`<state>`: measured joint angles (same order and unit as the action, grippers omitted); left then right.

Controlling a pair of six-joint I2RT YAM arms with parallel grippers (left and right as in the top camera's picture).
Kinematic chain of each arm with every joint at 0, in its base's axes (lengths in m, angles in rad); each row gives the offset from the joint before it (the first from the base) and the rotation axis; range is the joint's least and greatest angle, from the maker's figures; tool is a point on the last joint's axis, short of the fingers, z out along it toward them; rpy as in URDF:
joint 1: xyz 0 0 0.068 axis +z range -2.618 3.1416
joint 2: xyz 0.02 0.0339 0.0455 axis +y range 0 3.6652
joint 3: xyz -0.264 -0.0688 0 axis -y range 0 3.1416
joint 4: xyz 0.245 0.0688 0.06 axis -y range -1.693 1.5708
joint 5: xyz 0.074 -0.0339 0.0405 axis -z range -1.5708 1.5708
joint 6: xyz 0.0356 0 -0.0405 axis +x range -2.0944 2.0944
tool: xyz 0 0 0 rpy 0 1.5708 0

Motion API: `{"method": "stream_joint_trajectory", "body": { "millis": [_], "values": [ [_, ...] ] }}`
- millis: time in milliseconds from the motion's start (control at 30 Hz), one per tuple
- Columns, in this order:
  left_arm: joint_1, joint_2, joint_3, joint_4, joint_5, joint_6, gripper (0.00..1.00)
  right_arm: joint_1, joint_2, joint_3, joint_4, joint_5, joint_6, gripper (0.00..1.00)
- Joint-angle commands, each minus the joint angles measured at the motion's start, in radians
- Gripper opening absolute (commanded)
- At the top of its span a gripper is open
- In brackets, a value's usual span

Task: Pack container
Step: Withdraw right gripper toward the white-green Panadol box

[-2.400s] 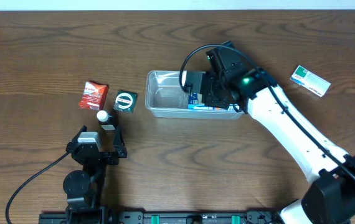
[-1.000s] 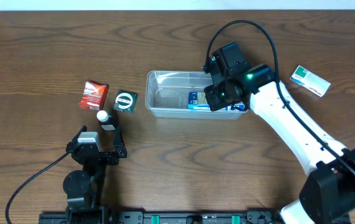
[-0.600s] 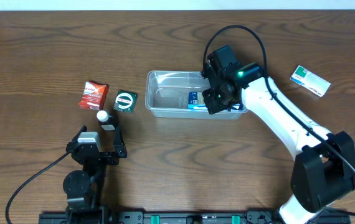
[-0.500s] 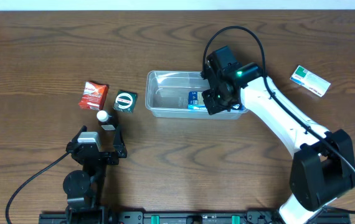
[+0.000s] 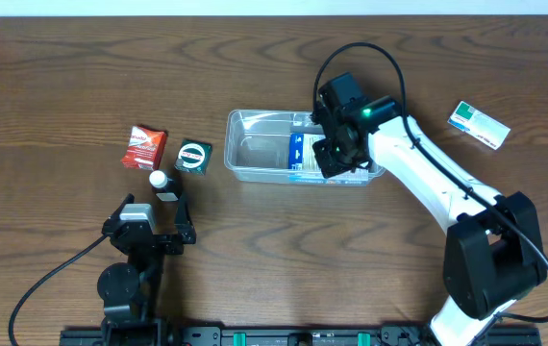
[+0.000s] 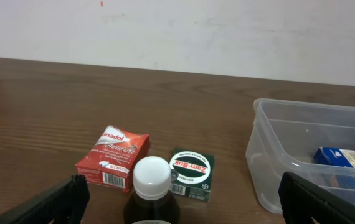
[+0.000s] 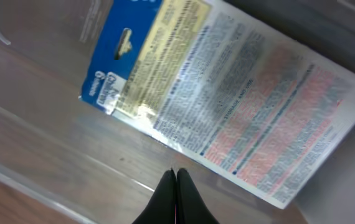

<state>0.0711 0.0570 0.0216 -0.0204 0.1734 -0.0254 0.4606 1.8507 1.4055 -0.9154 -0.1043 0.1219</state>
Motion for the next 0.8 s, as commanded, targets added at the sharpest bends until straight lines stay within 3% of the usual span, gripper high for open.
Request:
{"method": "stream_joint_trajectory", "body": {
  "millis": [0,133,200,333,467,633,767],
  "values": [
    [0.004,0.0,-0.018,-0.035,0.01,0.005,0.98,-0.047,0.005,0.02,-0.008,-0.009,-0.007,0.01],
    [0.004,0.0,-0.018,-0.035,0.01,0.005,0.98,-0.095,-0.019,0.1,-0.078,-0.027,-0.021,0.01],
    [0.004,0.0,-0.018,-0.035,0.01,0.005,0.98,-0.126,-0.035,0.159,-0.126,-0.027,-0.034,0.07],
    [0.004,0.0,-0.018,-0.035,0.01,0.005,0.98,-0.199,-0.064,0.285,-0.209,-0.027,-0.076,0.26],
    [0.004,0.0,-0.018,-0.035,0.01,0.005,0.98,-0.283,-0.069,0.37,-0.242,-0.019,-0.097,0.64],
    [0.004,0.0,-0.018,-0.035,0.01,0.005,0.98,-0.416,-0.064,0.374,-0.222,-0.004,-0.177,0.97],
    [0.004,0.0,-0.018,-0.035,0.01,0.005,0.98,-0.518,-0.056,0.362,-0.15,-0.003,-0.365,0.99]
  ]
}}
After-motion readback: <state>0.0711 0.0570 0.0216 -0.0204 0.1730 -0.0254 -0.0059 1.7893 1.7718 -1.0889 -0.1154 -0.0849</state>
